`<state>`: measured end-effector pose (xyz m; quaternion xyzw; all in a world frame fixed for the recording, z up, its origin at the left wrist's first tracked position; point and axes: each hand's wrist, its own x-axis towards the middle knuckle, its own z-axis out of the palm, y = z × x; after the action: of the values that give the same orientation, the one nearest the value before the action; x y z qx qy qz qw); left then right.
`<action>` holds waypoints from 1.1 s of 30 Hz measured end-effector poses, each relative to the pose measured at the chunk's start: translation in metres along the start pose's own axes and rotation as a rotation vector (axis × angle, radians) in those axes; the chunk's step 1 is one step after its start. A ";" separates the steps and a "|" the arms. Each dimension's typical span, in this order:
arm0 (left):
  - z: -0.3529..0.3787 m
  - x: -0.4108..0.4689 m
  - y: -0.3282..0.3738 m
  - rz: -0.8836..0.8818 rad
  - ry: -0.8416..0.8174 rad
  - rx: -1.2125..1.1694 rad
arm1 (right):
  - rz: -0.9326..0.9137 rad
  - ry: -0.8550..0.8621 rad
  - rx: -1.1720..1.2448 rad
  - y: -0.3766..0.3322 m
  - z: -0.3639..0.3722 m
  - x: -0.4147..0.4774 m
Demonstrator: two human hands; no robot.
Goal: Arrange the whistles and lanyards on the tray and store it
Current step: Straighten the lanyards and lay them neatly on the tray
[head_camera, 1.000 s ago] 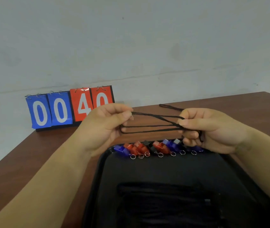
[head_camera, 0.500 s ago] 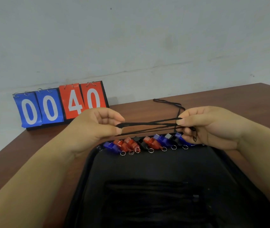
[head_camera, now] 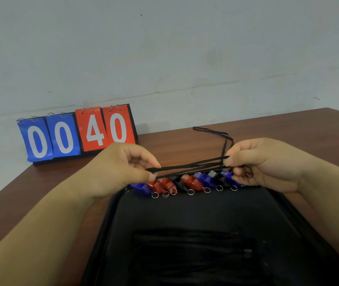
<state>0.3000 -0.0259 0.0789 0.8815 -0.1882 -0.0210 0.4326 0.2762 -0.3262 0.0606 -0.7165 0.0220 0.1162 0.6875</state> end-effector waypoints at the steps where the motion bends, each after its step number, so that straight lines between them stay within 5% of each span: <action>1: 0.001 0.000 0.000 -0.001 0.003 -0.007 | 0.001 0.003 0.006 0.000 0.001 0.000; 5: 0.002 0.002 -0.002 0.010 0.090 -0.050 | -0.002 0.006 0.045 0.000 0.000 0.000; 10: 0.003 0.005 -0.003 -0.058 0.176 -0.415 | 0.010 -0.011 0.103 0.000 -0.002 0.001; 16: -0.001 0.003 -0.003 -0.031 0.180 -0.086 | 0.019 -0.018 0.097 -0.001 -0.003 0.001; 23: -0.008 0.003 -0.008 -0.046 -0.119 0.198 | -0.016 -0.018 -0.183 0.005 0.000 0.000; 33: -0.001 0.005 -0.019 -0.086 -0.548 0.379 | 0.032 -0.289 -0.816 0.013 0.005 -0.005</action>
<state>0.3111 -0.0166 0.0651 0.9149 -0.2609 -0.2402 0.1928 0.2680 -0.3224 0.0483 -0.9056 -0.1110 0.2251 0.3419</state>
